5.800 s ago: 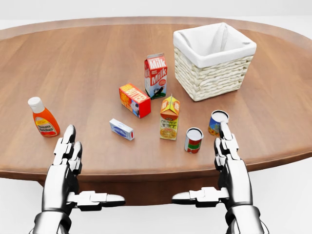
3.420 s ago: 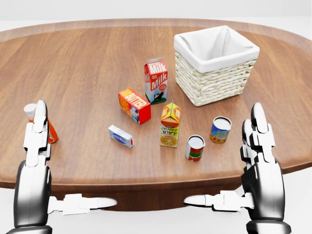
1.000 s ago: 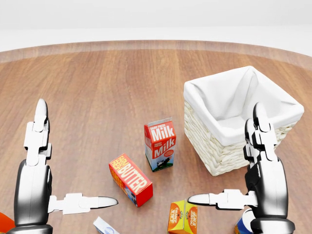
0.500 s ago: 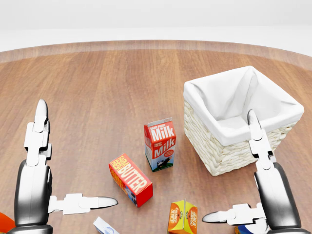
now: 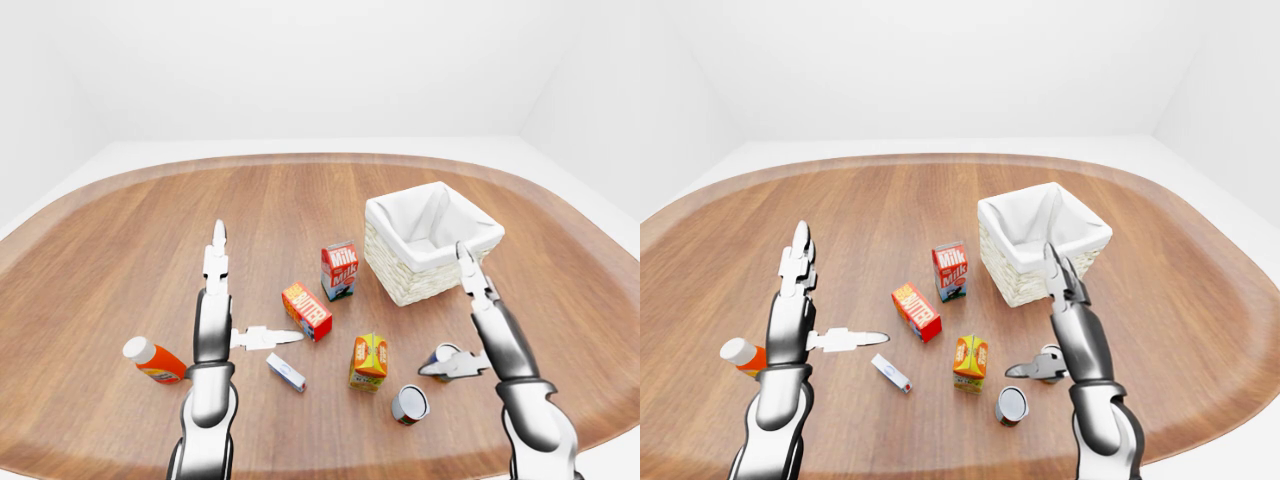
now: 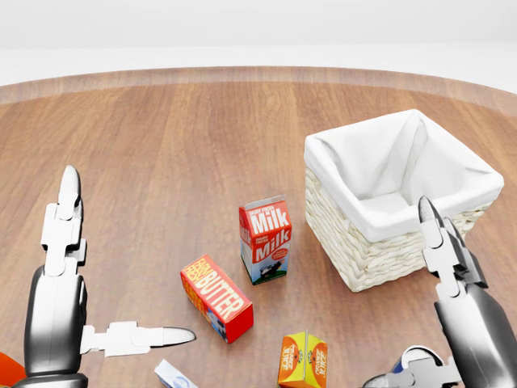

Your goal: Pick up the alphabet soup and the tomato sauce, and put them in the basket.

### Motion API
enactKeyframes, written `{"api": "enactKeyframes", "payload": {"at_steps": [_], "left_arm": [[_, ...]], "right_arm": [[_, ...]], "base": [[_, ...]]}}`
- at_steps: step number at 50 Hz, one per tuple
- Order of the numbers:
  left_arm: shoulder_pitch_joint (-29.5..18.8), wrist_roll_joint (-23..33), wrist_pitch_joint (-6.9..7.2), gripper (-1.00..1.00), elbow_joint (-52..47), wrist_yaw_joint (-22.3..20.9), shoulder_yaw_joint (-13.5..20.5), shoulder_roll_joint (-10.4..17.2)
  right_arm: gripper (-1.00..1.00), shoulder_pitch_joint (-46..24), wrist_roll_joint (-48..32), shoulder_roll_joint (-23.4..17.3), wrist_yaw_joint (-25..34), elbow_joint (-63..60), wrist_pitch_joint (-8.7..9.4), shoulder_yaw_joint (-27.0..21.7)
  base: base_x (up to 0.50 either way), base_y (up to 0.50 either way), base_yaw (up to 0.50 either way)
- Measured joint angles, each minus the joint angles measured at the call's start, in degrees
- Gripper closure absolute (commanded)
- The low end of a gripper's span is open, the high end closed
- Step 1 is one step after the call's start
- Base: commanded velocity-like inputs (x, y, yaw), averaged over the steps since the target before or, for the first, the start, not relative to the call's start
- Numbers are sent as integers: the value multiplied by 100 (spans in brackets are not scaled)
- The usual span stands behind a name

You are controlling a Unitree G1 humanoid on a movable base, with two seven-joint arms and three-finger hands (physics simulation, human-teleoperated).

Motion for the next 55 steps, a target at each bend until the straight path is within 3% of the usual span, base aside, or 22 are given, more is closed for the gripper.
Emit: {"api": "enactKeyframes", "payload": {"at_steps": [28, 55], "left_arm": [[10, 5, 0, -100, 5, 4, 0, -1], [2, -2, 0, -100, 5, 0, 11, -1]], "right_arm": [[-100, 162, -1121, 38, 22, 52, 0, -476], [-100, 362, -2102, 5, -312, 515, 0, -721]], "base": [[0, 0, 0], [0, 0, 0]]}}
